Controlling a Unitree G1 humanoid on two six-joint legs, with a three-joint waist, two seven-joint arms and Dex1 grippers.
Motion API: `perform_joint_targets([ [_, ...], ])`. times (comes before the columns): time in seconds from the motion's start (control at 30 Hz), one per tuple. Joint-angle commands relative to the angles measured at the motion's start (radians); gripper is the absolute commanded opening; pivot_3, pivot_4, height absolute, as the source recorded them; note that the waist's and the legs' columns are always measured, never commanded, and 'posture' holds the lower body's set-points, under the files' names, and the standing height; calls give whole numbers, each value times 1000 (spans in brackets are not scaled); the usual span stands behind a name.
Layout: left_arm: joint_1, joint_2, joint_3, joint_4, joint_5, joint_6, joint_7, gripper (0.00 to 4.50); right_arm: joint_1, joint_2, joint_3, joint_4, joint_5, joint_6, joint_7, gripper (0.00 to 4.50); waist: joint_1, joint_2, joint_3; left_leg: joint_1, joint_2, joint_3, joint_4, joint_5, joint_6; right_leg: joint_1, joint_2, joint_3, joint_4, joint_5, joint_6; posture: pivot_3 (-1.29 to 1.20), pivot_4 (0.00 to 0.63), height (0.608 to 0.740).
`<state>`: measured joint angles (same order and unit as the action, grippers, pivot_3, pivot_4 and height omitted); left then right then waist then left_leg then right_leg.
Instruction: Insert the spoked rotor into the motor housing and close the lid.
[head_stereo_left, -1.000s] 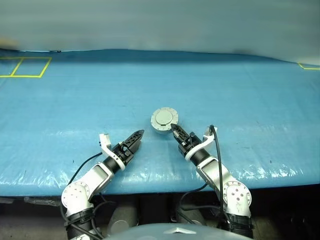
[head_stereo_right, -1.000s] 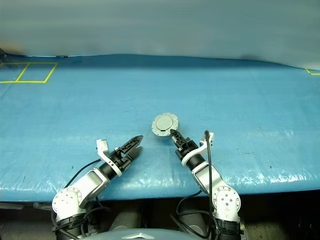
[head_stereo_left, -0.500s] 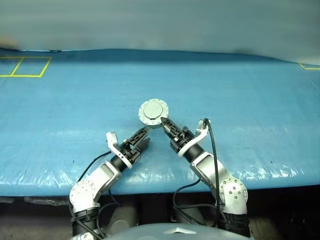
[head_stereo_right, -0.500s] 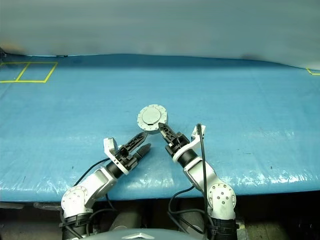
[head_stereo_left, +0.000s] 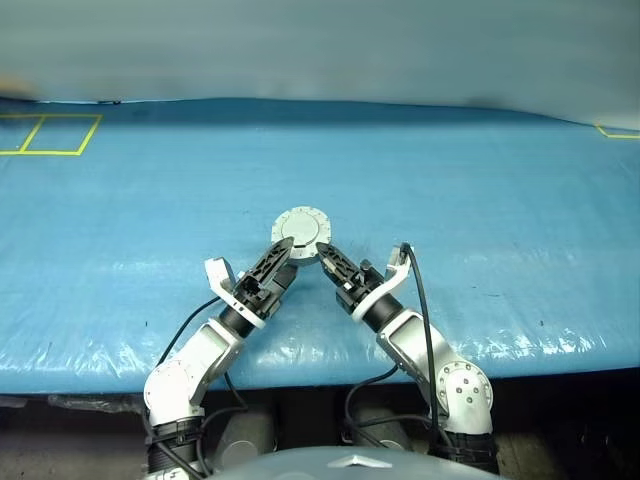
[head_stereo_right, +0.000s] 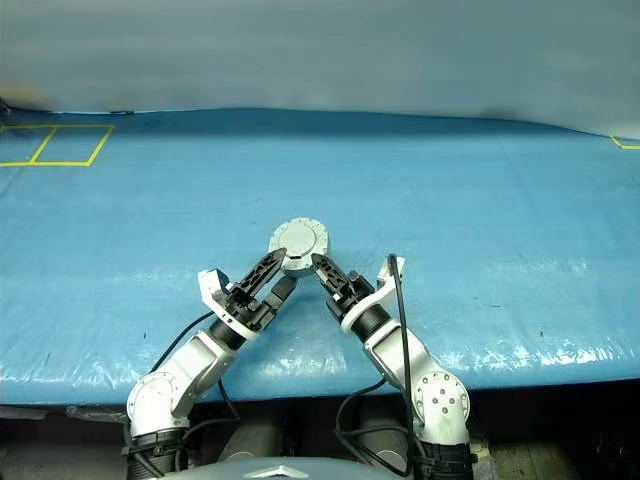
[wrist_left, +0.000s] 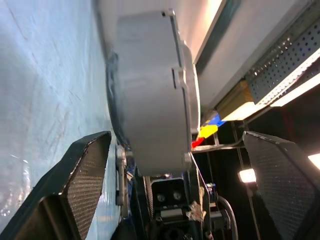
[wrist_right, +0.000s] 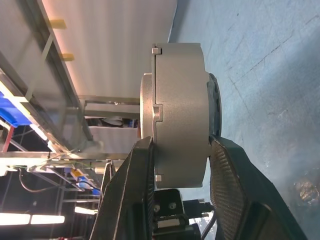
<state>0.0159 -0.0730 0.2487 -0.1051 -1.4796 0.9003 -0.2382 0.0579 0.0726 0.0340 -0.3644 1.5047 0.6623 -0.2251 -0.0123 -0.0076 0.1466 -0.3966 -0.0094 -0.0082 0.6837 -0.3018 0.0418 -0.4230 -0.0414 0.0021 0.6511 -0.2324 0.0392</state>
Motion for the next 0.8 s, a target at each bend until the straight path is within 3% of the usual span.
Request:
perform_joint_targets([
  [0.03, -25, -20, -9, 9, -23, -21, 8, 4500, -4, 20, 22, -76, 56, 0, 24, 1223, 0, 0, 0, 0, 0, 0, 0, 0, 0, 0, 1, 0, 0, 0, 0, 0, 150, 740],
  [0.3, -67, -20, -44, 62, -27, 0, 50, 4500, 20, 10, 48, -84, 61, 14, 26, 1223, -1, 0, 0, 0, 0, 0, 1, 0, 0, 0, 4, 1, 0, 0, 1, 0, 150, 740],
  [0.4, -69, -19, -51, 65, -34, 2, 66, 3914, 22, 2, 57, -90, 38, 14, 41, 1223, -1, 0, 0, 0, 0, 0, 1, 0, 0, 0, 4, 1, 1, 1, 1, 0, 150, 740],
  [0.53, -67, -25, -47, 53, -34, -24, 74, 2519, 23, -10, 51, -102, -11, 2, 64, 1223, 0, 0, 0, 0, 0, 0, 2, 0, 0, 0, 5, 2, 1, 1, 1, 0, 150, 740],
  [0.73, -67, -29, -29, 28, -22, -90, 109, 2381, 45, -28, 20, -96, -81, -31, 94, 1223, 0, 0, 0, 0, 0, 1, 3, 0, 0, 1, 5, 2, 2, 1, 2, 0, 150, 740],
  [0.77, -70, -31, -26, 25, -16, -105, 124, 2381, 55, -35, 13, -97, -96, -39, 101, 1974, 1, 0, 0, 0, 0, 1, 4, 0, 0, 1, 5, 2, 2, 1, 2, 0, 150, 740],
  [0.8, -75, -30, -25, 25, -12, -117, 138, 2381, 63, -41, 9, -99, -105, -41, 106, 2224, 1, 0, 0, 1, 0, 1, 4, 0, 0, 1, 5, 3, 3, 1, 2, 0, 150, 740],
])
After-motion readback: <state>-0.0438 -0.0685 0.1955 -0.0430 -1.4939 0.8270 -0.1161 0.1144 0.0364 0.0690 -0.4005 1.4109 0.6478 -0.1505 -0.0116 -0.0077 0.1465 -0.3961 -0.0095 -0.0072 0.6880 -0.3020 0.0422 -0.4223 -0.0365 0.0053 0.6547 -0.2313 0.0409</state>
